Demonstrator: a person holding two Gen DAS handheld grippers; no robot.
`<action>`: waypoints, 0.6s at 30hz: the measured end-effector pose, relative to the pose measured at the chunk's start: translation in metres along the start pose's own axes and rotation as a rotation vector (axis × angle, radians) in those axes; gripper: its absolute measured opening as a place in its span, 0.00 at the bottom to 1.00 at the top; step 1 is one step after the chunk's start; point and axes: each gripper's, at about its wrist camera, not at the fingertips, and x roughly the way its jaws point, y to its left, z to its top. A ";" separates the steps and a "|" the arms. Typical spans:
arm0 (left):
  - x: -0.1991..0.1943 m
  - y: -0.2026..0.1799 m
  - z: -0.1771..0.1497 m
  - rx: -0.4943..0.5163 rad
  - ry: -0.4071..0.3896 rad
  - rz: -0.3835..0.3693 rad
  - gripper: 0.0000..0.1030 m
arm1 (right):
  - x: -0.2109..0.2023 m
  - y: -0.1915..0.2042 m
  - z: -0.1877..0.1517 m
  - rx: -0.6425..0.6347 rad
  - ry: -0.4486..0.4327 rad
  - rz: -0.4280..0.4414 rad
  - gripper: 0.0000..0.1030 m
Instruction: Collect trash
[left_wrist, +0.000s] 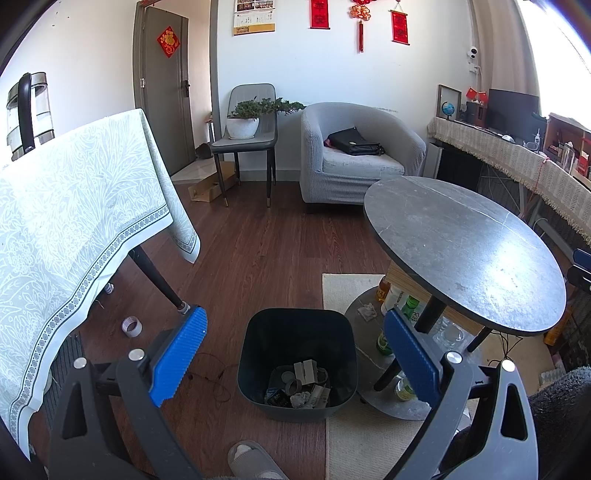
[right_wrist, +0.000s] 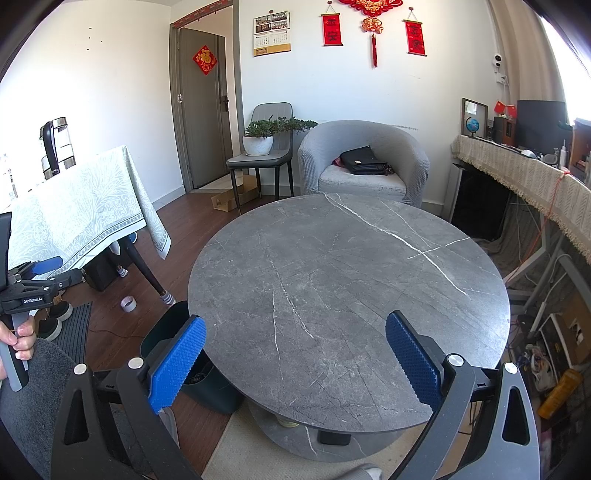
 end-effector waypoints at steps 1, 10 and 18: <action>0.000 0.001 0.000 0.000 0.000 -0.001 0.95 | 0.000 0.000 0.000 0.000 0.000 0.000 0.96; 0.001 0.000 0.001 0.003 0.003 -0.006 0.96 | 0.000 0.000 0.000 -0.001 0.000 0.000 0.96; 0.003 0.002 0.001 0.003 0.011 -0.012 0.95 | 0.000 0.000 0.000 -0.001 0.000 0.000 0.96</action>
